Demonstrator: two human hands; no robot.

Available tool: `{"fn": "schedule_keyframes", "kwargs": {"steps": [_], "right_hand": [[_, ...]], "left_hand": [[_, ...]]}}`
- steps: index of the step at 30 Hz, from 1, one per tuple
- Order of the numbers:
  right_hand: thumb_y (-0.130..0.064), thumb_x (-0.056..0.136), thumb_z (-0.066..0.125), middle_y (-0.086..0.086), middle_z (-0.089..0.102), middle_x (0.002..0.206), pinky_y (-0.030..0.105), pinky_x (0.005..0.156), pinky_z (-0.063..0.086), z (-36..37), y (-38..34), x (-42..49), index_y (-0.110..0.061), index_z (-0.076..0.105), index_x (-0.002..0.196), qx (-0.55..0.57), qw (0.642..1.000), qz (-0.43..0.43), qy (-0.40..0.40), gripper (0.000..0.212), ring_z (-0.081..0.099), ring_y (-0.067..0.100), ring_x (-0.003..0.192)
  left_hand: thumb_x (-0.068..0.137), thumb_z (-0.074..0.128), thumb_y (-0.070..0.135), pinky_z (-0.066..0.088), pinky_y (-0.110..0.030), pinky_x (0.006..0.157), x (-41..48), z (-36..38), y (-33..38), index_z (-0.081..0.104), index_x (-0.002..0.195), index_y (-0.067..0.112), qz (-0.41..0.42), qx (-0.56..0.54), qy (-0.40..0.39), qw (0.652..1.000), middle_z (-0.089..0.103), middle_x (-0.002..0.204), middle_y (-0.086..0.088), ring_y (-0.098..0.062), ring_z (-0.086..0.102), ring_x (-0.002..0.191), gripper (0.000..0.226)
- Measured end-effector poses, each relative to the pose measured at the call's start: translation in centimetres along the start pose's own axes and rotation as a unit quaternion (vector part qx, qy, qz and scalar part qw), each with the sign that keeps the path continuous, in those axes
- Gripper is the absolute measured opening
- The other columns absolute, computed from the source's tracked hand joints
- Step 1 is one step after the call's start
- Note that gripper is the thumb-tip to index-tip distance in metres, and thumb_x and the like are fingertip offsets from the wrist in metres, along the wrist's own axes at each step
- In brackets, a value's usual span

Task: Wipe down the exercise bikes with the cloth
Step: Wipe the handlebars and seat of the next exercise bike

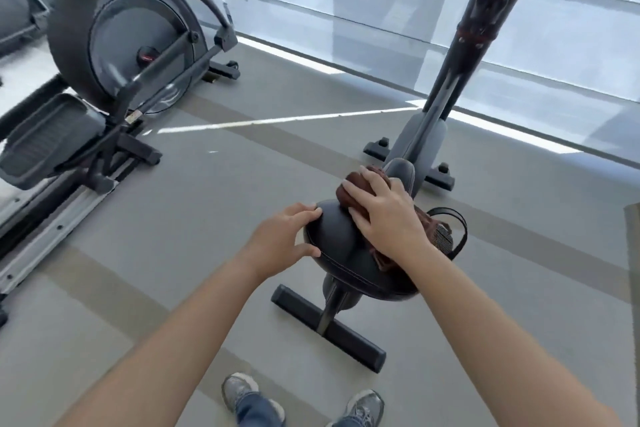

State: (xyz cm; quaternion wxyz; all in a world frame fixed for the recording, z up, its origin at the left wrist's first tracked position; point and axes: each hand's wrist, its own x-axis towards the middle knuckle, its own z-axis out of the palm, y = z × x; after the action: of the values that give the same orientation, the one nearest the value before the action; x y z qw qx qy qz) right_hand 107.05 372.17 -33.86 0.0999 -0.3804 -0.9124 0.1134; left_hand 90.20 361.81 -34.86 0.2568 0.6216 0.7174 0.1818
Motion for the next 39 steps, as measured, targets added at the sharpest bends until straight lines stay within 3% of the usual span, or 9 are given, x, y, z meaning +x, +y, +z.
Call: {"fn": "schedule_keyframes", "kwargs": {"steps": [3, 8, 11, 16, 20, 26, 31, 36, 39], "right_hand": [[-0.029, 0.090, 0.053, 0.005, 0.039, 0.144, 0.050, 0.094, 0.039, -0.4, 0.4, 0.3, -0.028, 0.050, 0.129, 0.014, 0.999, -0.046, -0.008, 0.040, 0.041, 0.036, 0.112], [-0.020, 0.081, 0.066, 0.008, 0.054, 0.131, 0.046, 0.081, 0.048, -0.4, 0.5, -4.3, -0.020, 0.062, 0.117, 0.068, 0.989, -0.131, 0.029, 0.037, 0.055, 0.034, 0.094], [-0.022, 0.083, 0.064, 0.008, 0.056, 0.127, 0.046, 0.080, 0.049, 0.1, 0.1, -3.9, -0.021, 0.063, 0.115, 0.064, 0.988, -0.133, 0.043, 0.033, 0.055, 0.034, 0.096], [-0.030, 0.088, 0.056, 0.002, 0.053, 0.129, 0.047, 0.087, 0.043, 0.6, -1.1, 1.5, -0.027, 0.058, 0.120, 0.040, 0.996, -0.074, -0.013, 0.032, 0.048, 0.034, 0.108], [-0.029, 0.088, 0.057, 0.003, 0.055, 0.127, 0.046, 0.086, 0.043, 0.3, -1.5, 2.1, -0.026, 0.060, 0.118, 0.029, 0.997, -0.065, -0.032, 0.031, 0.050, 0.035, 0.104], [-0.027, 0.084, 0.061, 0.003, 0.059, 0.121, 0.041, 0.080, 0.049, 0.4, -0.6, -2.8, -0.022, 0.064, 0.112, 0.051, 0.994, -0.083, 0.056, 0.029, 0.055, 0.030, 0.098], [-0.028, 0.085, 0.062, 0.000, 0.060, 0.120, 0.042, 0.081, 0.048, 0.2, -0.7, 1.5, -0.027, 0.063, 0.114, 0.055, 0.993, -0.104, -0.010, 0.030, 0.055, 0.029, 0.101], [-0.037, 0.090, 0.052, -0.004, 0.055, 0.127, 0.038, 0.092, 0.042, 0.0, 1.5, 6.3, -0.036, 0.054, 0.123, 0.046, 0.966, -0.197, -0.159, 0.034, 0.051, 0.025, 0.113], [-0.039, 0.089, 0.052, -0.004, 0.056, 0.124, 0.039, 0.090, 0.045, -0.3, 3.4, 7.0, -0.038, 0.052, 0.124, 0.061, 0.945, -0.269, -0.174, 0.035, 0.052, 0.024, 0.113]], "left_hand": [[0.075, 0.073, 0.018, 0.023, -0.018, 0.103, -0.7, 0.4, 0.4, 0.046, 0.131, 0.015, -0.016, -0.035, 0.021, 0.999, 0.043, 0.138, 0.000, -0.014, 0.038, 0.127, 0.062], [0.074, 0.074, 0.019, 0.024, -0.021, 0.106, -1.2, 0.7, 0.5, 0.046, 0.131, 0.016, -0.025, -0.058, 0.022, 0.998, 0.043, 0.138, -0.001, -0.013, 0.038, 0.127, 0.065], [0.068, 0.079, 0.023, 0.024, -0.015, 0.100, -1.0, 0.6, 0.5, 0.050, 0.128, 0.016, -0.037, -0.065, 0.035, 0.997, 0.047, 0.133, 0.001, -0.013, 0.042, 0.123, 0.067], [0.059, 0.083, 0.024, 0.024, -0.005, 0.087, -0.5, 0.3, 0.6, 0.059, 0.119, 0.014, -0.061, -0.079, 0.058, 0.993, 0.055, 0.122, 0.004, -0.010, 0.050, 0.110, 0.065], [0.057, 0.084, 0.027, 0.028, -0.008, 0.090, -0.4, 0.1, 0.6, 0.061, 0.116, 0.013, -0.051, -0.077, 0.055, 0.994, 0.057, 0.119, 0.002, -0.012, 0.053, 0.108, 0.065], [0.054, 0.086, 0.029, 0.037, -0.021, 0.095, -0.1, -0.5, 0.5, 0.064, 0.113, 0.012, -0.032, -0.069, 0.038, 0.996, 0.059, 0.117, -0.001, -0.014, 0.055, 0.108, 0.065], [0.060, 0.082, 0.032, 0.040, -0.025, 0.089, 0.1, -1.0, 1.1, 0.059, 0.119, 0.014, -0.028, -0.021, 0.006, 0.999, 0.057, 0.114, -0.001, -0.016, 0.055, 0.102, 0.065], [0.072, 0.074, 0.031, 0.038, -0.023, 0.086, -1.1, 0.1, 2.0, 0.046, 0.132, 0.017, -0.083, -0.015, 0.010, 0.996, 0.048, 0.114, 0.000, -0.019, 0.051, 0.100, 0.068], [0.068, 0.075, 0.038, 0.035, -0.019, 0.086, -1.8, 1.3, 3.1, 0.041, 0.135, 0.016, -0.111, 0.004, 0.038, 0.993, 0.047, 0.119, 0.000, -0.016, 0.047, 0.106, 0.078]]}}
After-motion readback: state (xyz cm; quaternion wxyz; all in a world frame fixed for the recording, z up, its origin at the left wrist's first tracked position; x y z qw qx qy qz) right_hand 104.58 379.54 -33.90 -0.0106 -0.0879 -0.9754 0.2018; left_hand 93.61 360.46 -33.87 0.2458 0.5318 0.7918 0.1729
